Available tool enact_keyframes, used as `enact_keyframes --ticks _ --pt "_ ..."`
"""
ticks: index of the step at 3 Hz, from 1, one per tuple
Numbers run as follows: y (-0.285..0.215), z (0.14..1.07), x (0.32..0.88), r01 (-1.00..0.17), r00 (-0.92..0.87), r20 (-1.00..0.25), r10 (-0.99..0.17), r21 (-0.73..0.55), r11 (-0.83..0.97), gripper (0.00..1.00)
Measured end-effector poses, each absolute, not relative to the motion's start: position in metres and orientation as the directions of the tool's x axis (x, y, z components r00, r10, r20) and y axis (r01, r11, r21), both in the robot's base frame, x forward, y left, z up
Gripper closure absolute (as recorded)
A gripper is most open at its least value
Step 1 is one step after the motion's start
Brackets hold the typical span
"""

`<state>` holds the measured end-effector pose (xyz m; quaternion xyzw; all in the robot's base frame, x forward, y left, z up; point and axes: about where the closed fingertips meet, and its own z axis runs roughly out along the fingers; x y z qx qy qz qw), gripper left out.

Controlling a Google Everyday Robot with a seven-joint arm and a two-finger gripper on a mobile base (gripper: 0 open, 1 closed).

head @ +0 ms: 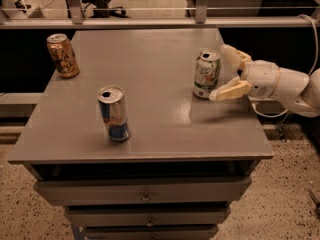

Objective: Place 7up can upright

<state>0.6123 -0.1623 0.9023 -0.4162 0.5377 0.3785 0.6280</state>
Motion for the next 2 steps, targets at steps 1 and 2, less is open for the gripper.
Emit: enact_keyframes --ticks 1,2 --pt "-0.193 0.911 0.607 -0.915 0.132 -0.990 -0.059 -0.144 0.377 0.00" --pt "-0.239 0.942 0.605 -0.885 0.145 -0.980 -0.139 -0.191 0.425 0.00"
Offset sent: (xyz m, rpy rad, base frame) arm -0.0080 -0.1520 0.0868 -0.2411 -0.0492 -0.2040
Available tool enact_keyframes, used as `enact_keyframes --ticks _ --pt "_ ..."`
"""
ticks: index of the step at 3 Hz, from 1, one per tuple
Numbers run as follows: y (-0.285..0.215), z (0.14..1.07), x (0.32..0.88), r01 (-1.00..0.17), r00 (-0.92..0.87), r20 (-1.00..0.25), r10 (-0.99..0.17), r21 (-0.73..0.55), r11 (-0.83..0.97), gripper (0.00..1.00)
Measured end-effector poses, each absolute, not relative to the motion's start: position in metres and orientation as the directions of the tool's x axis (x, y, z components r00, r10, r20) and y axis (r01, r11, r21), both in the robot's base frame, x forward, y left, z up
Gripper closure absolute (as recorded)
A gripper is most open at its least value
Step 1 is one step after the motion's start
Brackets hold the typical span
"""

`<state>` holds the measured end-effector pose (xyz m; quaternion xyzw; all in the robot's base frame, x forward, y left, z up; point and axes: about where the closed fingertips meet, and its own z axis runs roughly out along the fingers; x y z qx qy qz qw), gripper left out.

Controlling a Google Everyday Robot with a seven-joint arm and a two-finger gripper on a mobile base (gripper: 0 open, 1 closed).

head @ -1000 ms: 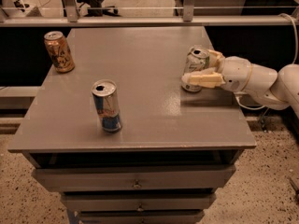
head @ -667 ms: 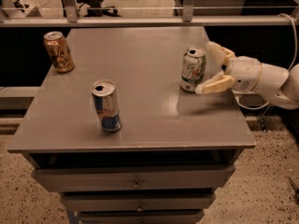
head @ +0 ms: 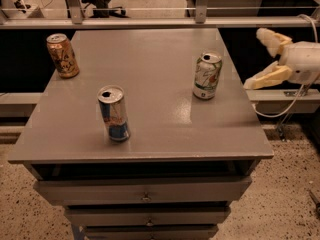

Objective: Place 7up can upright

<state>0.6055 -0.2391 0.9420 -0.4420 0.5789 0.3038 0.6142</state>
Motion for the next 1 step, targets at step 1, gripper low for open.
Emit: enact_keyframes --ticks 1 --pt "-0.2453 0.9493 0.6079 -0.876 0.159 -0.978 -0.136 -0.203 0.437 0.00"
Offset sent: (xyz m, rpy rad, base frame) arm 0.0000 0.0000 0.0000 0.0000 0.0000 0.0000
